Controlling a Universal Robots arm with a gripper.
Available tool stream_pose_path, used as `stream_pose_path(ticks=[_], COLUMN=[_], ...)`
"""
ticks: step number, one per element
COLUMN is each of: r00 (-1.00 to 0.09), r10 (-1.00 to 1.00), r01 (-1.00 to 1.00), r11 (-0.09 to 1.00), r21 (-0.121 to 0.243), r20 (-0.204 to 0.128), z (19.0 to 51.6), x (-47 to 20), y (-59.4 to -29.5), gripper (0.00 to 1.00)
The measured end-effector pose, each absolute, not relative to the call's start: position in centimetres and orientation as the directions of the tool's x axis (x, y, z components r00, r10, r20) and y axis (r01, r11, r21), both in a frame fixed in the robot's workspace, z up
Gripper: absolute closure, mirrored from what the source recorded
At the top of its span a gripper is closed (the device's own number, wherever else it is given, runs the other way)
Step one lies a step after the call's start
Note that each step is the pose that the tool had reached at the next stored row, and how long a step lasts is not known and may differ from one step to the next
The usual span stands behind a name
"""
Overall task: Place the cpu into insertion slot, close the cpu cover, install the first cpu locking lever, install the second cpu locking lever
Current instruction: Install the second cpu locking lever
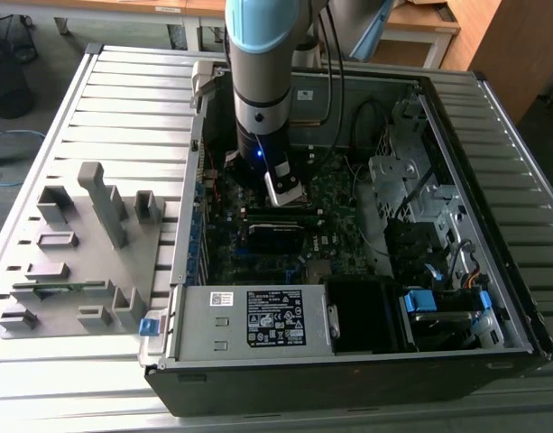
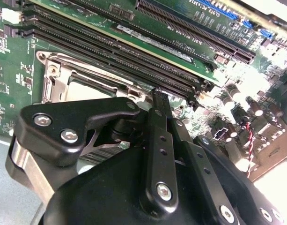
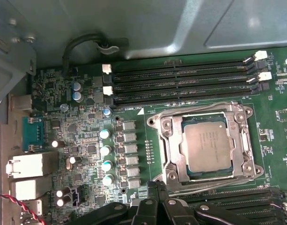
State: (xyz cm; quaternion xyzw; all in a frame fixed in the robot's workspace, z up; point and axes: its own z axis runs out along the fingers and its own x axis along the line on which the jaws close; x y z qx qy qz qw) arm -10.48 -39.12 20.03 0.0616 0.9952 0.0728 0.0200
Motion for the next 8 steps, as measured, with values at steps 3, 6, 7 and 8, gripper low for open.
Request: stream_pose_path(ticks=[3, 6, 7, 8], r00=[-0.992, -0.992, -0.992, -0.992], r10=[0.126, 0.126, 0.126, 0.126], r01=[0.12, 0.12, 0.12, 0.12], r11=[0.981, 0.98, 0.98, 0.979], r21=[0.155, 0.16, 0.162, 0.163], r20=[-0.03, -0.029, -0.029, -0.029], z=[20.03, 20.01, 20.0, 19.98], x=[-10.57, -10.61, -10.62, -10.63], y=[-39.12, -39.12, -39.12, -39.11], gripper=[0.9, 0.9, 0.9, 0.9])
